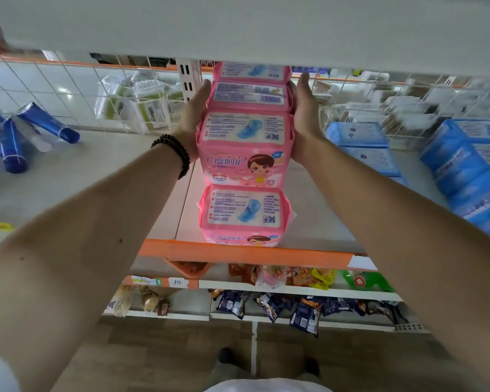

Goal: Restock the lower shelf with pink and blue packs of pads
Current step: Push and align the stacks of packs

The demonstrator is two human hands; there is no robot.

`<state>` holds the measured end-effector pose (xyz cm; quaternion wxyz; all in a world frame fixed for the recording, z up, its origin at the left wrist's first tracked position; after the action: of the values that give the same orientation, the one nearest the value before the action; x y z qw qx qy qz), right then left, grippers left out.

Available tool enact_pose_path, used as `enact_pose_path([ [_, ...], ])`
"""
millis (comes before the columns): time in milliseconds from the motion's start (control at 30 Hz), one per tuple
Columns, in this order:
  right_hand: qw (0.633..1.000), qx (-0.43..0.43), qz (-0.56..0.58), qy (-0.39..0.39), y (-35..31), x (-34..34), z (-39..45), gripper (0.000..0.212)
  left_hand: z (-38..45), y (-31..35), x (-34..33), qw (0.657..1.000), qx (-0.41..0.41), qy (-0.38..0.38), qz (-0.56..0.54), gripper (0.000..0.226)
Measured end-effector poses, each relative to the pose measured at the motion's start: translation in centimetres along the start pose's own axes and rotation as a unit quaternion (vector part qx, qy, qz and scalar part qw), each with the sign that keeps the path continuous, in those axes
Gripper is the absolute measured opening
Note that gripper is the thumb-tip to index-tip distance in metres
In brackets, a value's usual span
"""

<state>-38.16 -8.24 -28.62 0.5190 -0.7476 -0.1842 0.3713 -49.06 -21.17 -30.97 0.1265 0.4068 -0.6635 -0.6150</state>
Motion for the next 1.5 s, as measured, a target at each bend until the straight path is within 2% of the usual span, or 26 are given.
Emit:
enact_pose_path([
  [133,0.999,0.019,-0.025,0.032,-0.6,1.2,0.1,0.069,-0.5,0.7,0.5,0.999,-0.018,0.048,0.006,0.071],
  [267,0.984,0.050,-0.135,0.105,-0.3,4.7,-2.6,0.079,-4.0,1.4,3.3,0.978,-0.094,0.174,0.060,0.071],
  [367,0.950,0.095,-0.266,0.135,2.2,8.0,-6.8,0.082,-7.8,-1.1,4.0,0.962,-0.144,0.213,0.091,0.071],
  [433,0.949,0.112,-0.277,0.101,3.4,8.1,-9.0,0.074,-9.7,-3.2,2.3,0.965,-0.154,0.192,0.094,0.072],
  [467,0.970,0.108,-0.208,0.066,4.0,7.6,-9.8,0.061,-10.2,-4.1,1.1,0.970,-0.156,0.163,0.096,0.067],
  [500,0.982,0.107,-0.155,0.010,4.4,6.3,-10.2,0.049,-10.3,-4.8,0.0,0.975,-0.153,0.130,0.090,0.062],
  [567,0.984,0.094,-0.119,-0.088,5.7,4.0,-10.3,0.048,-10.5,-5.4,-1.4,0.983,-0.126,0.110,0.077,0.065],
  [600,0.986,0.068,-0.109,-0.103,6.1,3.3,-10.3,0.051,-10.4,-5.4,-1.7,0.984,-0.118,0.103,0.083,0.067],
  [667,0.982,0.064,-0.115,-0.133,7.1,4.2,-10.1,0.071,-10.1,-5.3,-1.5,0.980,-0.126,0.102,0.112,0.069],
  [700,0.982,0.059,-0.117,-0.134,7.2,4.8,-10.1,0.072,-10.2,-5.1,-1.3,0.977,-0.134,0.107,0.128,0.068],
  [800,0.984,0.043,-0.157,-0.076,6.1,4.7,-10.5,0.081,-11.0,-5.2,0.4,0.961,-0.141,0.166,0.171,0.084],
  [867,0.982,0.062,-0.168,-0.062,5.3,5.2,-12.0,0.068,-12.0,-5.7,1.4,0.943,-0.129,0.231,0.204,0.088],
  [933,0.978,0.057,-0.186,-0.069,4.7,6.1,-13.5,0.060,-13.7,-5.8,0.7,0.916,-0.144,0.271,0.257,0.075],
  [1000,0.959,0.061,-0.269,-0.065,4.6,7.1,-14.5,0.066,-15.8,-5.4,-0.9,0.865,-0.203,0.292,0.354,0.071],
  [1067,0.919,0.100,-0.373,-0.076,3.9,8.2,-15.7,0.075,-17.7,-5.4,-2.9,0.806,-0.265,0.293,0.440,0.072],
  [1100,0.900,0.118,-0.412,-0.077,3.6,9.0,-16.2,0.073,-18.3,-5.8,-3.7,0.789,-0.278,0.284,0.468,0.073],
  [1267,0.838,0.186,-0.497,-0.126,0.4,13.2,-20.0,0.066,-22.2,-7.0,-10.6,0.740,-0.325,0.232,0.541,0.068],
  [1433,0.802,0.265,-0.518,-0.138,-5.2,19.3,-24.2,0.072,-25.5,-7.8,-19.8,0.710,-0.351,0.211,0.573,0.069],
  [1500,0.802,0.294,-0.502,-0.137,-7.7,21.7,-25.6,0.073,-26.8,-7.7,-23.4,0.702,-0.368,0.210,0.572,0.068],
])
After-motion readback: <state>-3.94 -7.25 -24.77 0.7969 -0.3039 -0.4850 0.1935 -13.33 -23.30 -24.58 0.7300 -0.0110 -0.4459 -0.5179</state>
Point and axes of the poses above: each hand's wrist, its own z-axis towards the middle knuckle, its own x-axis out of the back of the hand, y = z × x, the point moved 5 cm from there along z, towards the middle knuckle, and after that the axes turned 6 degrees about y, right-handed, at the moved point
